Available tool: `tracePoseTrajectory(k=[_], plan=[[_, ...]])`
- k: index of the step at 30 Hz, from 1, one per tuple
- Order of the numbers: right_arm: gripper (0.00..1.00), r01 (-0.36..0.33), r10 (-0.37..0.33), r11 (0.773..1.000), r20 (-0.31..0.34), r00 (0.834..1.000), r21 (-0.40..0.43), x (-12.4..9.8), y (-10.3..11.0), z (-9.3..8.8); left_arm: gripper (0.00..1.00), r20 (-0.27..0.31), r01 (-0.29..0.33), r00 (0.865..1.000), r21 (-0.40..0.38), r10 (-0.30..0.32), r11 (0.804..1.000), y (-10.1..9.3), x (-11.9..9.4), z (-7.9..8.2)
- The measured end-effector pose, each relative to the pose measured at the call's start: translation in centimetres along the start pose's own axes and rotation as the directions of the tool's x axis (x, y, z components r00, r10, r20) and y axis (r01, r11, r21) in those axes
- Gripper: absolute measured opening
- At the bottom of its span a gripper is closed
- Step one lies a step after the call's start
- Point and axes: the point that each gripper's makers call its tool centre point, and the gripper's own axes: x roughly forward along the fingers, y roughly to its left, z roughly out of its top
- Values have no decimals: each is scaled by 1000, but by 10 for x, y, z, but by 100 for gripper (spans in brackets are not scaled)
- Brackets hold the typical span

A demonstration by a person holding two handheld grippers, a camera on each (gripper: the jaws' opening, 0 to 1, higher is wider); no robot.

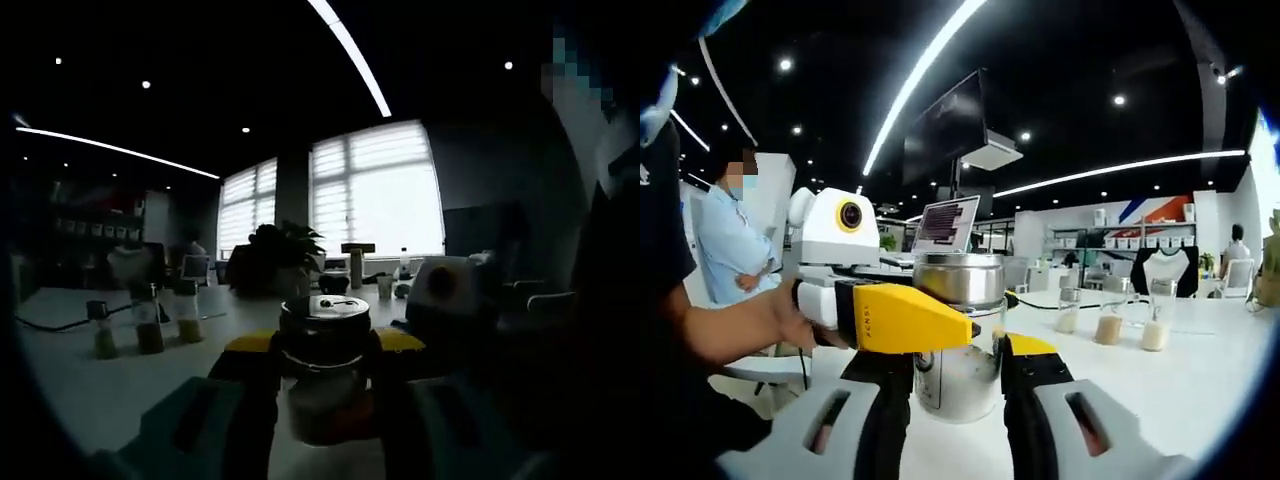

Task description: Rotate the seasoning bottle until the label or dispensing opening points toward the visible target arrow and the bottle remains upright within the marked orientation range

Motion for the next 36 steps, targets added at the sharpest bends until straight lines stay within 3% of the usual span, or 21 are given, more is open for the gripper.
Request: tracePoseTrajectory(k=[6, 11, 15, 20, 30, 36], plan=[[32, 116, -116, 993, 5, 993, -15, 3, -8, 2, 36, -11, -89, 996, 62, 90, 994, 6, 3, 4], [32, 146, -146, 989, 5, 989, 19, 3, -14, 0, 36, -32, -154, 987, 108, 159, 982, 10, 5, 3], [32, 123, -123, 992, -14, 992, -12, 5, -16, -7, 35, -43, -163, 985, 128, 170, 978, 13, 5, -4], [34, 77, -76, 997, -43, 996, 10, 7, -17, -14, 35, -31, -171, 984, 113, 175, 979, 19, 4, -9], [57, 12, -13, 1000, -116, 993, -5, 5, -12, -27, 35, -29, -262, 964, 78, 265, 962, 50, -10, -18], [68, 14, -11, 1000, -114, 993, 25, -2, -22, -27, 35, -53, -286, 956, 71, 290, 956, 69, -18, -31]])
